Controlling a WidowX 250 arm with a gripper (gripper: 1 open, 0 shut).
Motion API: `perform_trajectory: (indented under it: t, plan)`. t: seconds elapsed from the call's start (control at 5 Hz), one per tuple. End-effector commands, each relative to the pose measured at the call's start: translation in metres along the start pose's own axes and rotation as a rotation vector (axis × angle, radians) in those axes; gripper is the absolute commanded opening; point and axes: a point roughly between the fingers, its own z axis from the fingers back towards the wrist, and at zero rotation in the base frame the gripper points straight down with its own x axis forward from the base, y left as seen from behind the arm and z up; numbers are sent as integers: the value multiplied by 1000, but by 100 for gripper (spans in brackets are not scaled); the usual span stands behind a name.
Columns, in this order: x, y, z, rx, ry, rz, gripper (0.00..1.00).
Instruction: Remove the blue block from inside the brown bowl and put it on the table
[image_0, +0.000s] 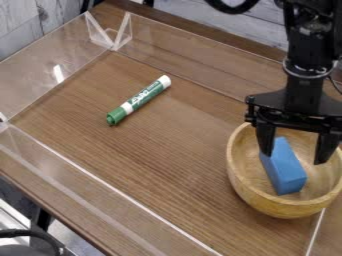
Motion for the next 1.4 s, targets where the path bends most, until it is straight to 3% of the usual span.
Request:
perform_trajectory:
  t: [0.0, 0.8, 1.2]
  plan:
    - [5, -8, 4, -35, -41, 0, 100]
    - [9, -12, -3, -59, -85, 13, 100]
    - [9, -13, 2, -64, -110, 12, 100]
